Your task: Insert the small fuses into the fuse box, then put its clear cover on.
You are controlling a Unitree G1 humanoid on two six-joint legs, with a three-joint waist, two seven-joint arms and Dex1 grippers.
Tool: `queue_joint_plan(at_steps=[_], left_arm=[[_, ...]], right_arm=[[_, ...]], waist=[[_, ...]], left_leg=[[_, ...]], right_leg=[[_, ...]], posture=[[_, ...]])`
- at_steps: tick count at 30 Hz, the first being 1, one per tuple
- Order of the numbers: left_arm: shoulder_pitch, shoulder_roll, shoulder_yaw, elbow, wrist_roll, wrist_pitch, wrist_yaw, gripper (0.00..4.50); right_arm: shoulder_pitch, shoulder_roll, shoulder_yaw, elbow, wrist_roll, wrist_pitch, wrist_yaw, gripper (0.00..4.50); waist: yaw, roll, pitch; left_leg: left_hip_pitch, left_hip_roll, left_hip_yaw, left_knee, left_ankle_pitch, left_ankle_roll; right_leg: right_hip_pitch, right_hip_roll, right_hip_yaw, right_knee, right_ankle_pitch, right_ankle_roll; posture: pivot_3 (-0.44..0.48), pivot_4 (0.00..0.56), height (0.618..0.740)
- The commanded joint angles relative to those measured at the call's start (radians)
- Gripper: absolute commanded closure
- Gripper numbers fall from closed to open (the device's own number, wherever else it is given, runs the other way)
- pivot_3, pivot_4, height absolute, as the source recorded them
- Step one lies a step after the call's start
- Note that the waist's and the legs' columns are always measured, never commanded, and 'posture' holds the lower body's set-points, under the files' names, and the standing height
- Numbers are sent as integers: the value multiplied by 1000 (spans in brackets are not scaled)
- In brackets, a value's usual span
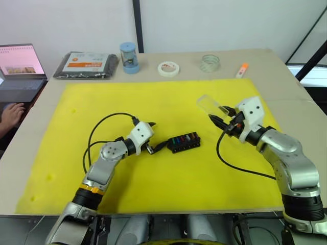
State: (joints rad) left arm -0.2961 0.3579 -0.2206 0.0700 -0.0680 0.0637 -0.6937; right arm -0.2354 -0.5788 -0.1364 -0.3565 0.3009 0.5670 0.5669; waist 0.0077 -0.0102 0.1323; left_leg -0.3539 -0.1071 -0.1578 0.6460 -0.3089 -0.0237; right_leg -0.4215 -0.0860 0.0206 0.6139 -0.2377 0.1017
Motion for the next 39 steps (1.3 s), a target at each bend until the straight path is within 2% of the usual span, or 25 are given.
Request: queue_joint_plan(at_steps=[1, 4, 7, 21, 29, 32, 35, 39], left_arm=[[69, 83, 30, -93, -100, 18, -146, 0], [89, 121, 20, -144, -169, 40, -240, 0], [68, 114, -29, -126, -136, 21, -271, 0], [-52, -67, -112, 49, -11, -1, -159, 0], [-91, -98, -110, 113, -4, -12, -171, 0], [-97, -103, -113, 124, -9, -13, -188, 613], [-111, -111, -111, 138, -9, -9, -195, 1672], [-114, -116, -101, 132, -27, -9, -211, 1760]], right_arm=[[2, -24, -29, -40, 18, -5, 12, 2613], [4, -26, -30, -37, 24, -6, 21, 2613], [-4, -28, -28, -29, 27, -9, 23, 2613], [-14, -51, -29, -46, 31, 4, 22, 2613], [-18, -48, -23, -50, 30, 6, 20, 2613], [-15, -45, -23, -54, 32, 5, 19, 2613], [-18, -45, -24, -53, 33, 6, 19, 2613], [-19, -48, -23, -56, 38, 5, 25, 2613]], waist=[[-4, 0, 0], [1, 1, 0], [8, 1, 0], [9, 0, 0], [10, 0, 0], [10, 0, 0], [10, 0, 0], [10, 0, 0]], left_leg=[[0, 0, 0, -1, 0, 0], [-1, 0, 0, -1, 0, 0], [-1, 0, 0, 0, 0, 0], [0, -1, 0, 1, 0, 1], [0, -2, -1, 1, 0, 1], [0, -2, -1, 1, 0, 1], [0, -2, -1, 1, 0, 1], [0, -2, -1, 2, 0, 1]], right_leg=[[-1, 0, 0, 0, 0, 0], [-1, 0, 1, 0, 0, 0], [0, 0, 0, -1, 0, 0], [2, -1, -1, -1, 0, 0], [3, -1, -2, -1, 0, 1], [3, -1, -2, -1, 0, 1], [3, -1, -2, -1, 0, 1], [3, -1, -2, -1, 0, 1]], posture=[[0, 150, 740], [0, 150, 740], [0, 150, 740], [0, 150, 740], [0, 150, 740], [0, 150, 740], [0, 150, 740], [0, 150, 740]])
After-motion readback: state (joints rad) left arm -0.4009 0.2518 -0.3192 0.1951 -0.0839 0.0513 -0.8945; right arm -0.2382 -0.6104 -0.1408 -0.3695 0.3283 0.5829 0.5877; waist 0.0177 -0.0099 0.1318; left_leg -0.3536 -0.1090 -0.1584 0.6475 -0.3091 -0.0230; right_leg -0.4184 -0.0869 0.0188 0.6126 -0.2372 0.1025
